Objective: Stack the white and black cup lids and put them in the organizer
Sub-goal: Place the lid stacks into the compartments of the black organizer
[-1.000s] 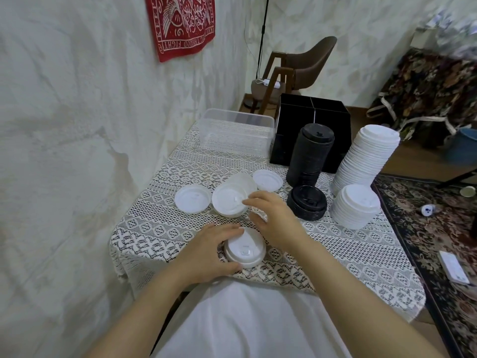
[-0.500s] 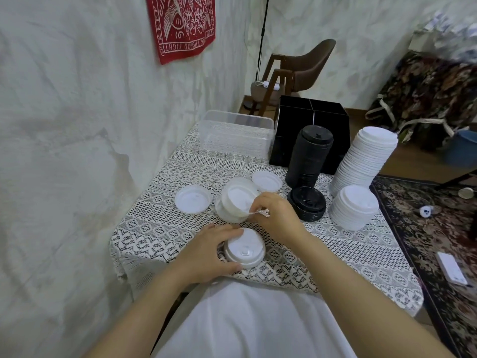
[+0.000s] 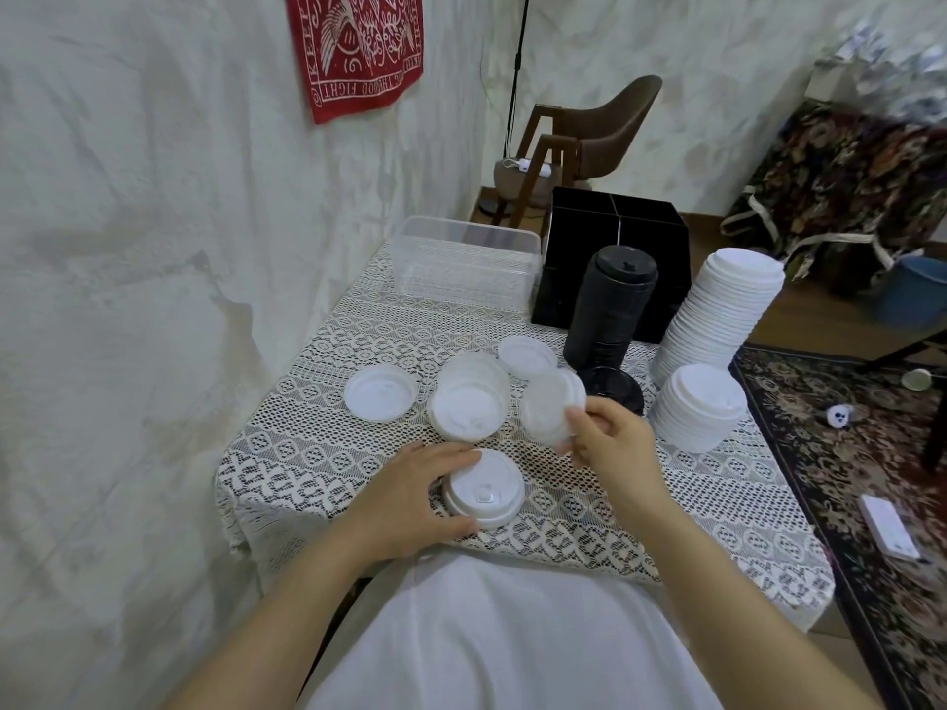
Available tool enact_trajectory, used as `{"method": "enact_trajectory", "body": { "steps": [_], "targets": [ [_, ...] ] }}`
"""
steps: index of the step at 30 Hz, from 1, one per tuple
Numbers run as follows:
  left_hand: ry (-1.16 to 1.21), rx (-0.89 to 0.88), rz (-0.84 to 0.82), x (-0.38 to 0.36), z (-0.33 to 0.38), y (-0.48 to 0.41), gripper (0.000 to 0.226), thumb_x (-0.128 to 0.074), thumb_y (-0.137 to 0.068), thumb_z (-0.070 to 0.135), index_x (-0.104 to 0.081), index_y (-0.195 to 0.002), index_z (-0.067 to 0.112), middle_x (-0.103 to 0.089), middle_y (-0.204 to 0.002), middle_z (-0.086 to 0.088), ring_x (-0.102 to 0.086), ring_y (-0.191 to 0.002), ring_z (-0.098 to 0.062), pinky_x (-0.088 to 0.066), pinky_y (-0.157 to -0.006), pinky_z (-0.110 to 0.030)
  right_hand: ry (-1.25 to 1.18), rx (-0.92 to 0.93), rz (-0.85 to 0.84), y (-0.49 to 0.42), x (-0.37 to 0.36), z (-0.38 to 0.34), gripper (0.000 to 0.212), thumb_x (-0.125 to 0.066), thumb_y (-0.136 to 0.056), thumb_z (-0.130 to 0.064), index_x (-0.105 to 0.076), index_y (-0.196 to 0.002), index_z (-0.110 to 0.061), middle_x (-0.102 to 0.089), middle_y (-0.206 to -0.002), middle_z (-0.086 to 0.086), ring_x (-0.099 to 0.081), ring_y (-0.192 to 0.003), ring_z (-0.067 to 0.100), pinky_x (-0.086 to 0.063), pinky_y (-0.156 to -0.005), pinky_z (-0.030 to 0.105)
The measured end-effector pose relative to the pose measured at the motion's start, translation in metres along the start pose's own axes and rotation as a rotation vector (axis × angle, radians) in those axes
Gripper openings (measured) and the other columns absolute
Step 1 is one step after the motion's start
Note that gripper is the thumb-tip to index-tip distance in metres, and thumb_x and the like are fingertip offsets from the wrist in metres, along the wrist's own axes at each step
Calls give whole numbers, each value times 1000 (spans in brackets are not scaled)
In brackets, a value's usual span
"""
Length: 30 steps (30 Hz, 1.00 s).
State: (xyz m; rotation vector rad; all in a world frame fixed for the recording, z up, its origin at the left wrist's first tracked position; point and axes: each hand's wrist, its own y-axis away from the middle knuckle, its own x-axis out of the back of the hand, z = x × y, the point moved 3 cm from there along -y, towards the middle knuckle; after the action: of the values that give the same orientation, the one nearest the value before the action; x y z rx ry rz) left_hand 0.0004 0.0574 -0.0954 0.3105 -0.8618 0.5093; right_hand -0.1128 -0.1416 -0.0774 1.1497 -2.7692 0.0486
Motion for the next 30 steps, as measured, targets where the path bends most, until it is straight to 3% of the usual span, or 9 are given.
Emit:
{"method": "enact_trajectory", "body": {
  "steps": [3,6,11,14,16,18,22,27,30],
  "targets": [
    [5,-11,12,-1,-3,-1,76,-77,-77,43,-38,-142,40,-25,-136,35,-21,-141,-6,-14,-119,-32,-143,-241,-56,13,19,13,17,-55,-99,-11,-67,-109,-7,-64,-67,14,-56,-55,14,-44,-49,21],
    [6,-25,12,-2,-5,-2,76,-77,-76,43,-39,-142,40,-26,-137,35,-22,-140,-6,-16,-119,-34,-104,-275,-19,20,33,21,22,-58,-96,-8,-64,-117,-7,-65,-68,14,-60,-54,15,-45,-45,19],
    [5,-34,13,-3,-6,-3,76,-77,-76,43,-40,-142,39,-28,-138,33,-23,-139,-5,-18,-119,-34,431,-79,95,17,45,25,41,-64,-93,-17,-58,-133,-12,-70,-81,9,-59,-54,15,-54,-55,29],
    [14,-33,18,-5,-10,-4,77,-78,-74,43,-41,-141,40,-30,-137,32,-25,-139,-6,-20,-118,-34,645,120,45,14,37,17,51,-69,-89,-23,-54,-137,-17,-62,-121,0,-63,-94,17,-55,-87,40],
    [4,-37,14,-5,-9,-5,76,-78,-75,44,-40,-141,40,-29,-137,33,-25,-139,-5,-19,-118,-33,714,173,-90,12,30,18,67,-73,-85,-26,-43,-145,-21,-45,-143,-3,-45,-129,17,-34,-111,34],
    [1,-37,11,-4,-8,-4,76,-77,-75,44,-39,-141,40,-28,-137,34,-24,-139,-5,-18,-118,-33,765,185,-211,9,23,20,79,-76,-83,-29,-34,-150,-23,-35,-152,-5,-29,-140,15,-19,-113,28],
    [16,-31,8,-4,-9,-4,76,-77,-75,45,-39,-141,41,-28,-137,33,-24,-139,-6,-19,-119,-36,757,194,-231,6,19,20,78,-78,-80,-30,-38,-147,-23,-42,-146,-5,-38,-133,14,-29,-110,29],
    [42,-5,26,-2,-5,-3,86,-81,-71,45,-34,-143,42,-31,-121,37,-32,-128,-2,-28,-111,-29,582,339,-208,20,4,6,64,-80,-79,-25,-51,-135,-24,-42,-132,-13,-39,-115,-8,-20,-94,-4],
    [83,-5,42,-3,-5,-3,100,-83,-66,48,-25,-147,43,-35,-129,28,-33,-130,-3,-32,-110,-35,557,419,-321,32,-17,6,62,-80,-78,-27,-53,-134,-25,-42,-137,-10,-39,-126,-3,-19,-102,0]
  ]
}}
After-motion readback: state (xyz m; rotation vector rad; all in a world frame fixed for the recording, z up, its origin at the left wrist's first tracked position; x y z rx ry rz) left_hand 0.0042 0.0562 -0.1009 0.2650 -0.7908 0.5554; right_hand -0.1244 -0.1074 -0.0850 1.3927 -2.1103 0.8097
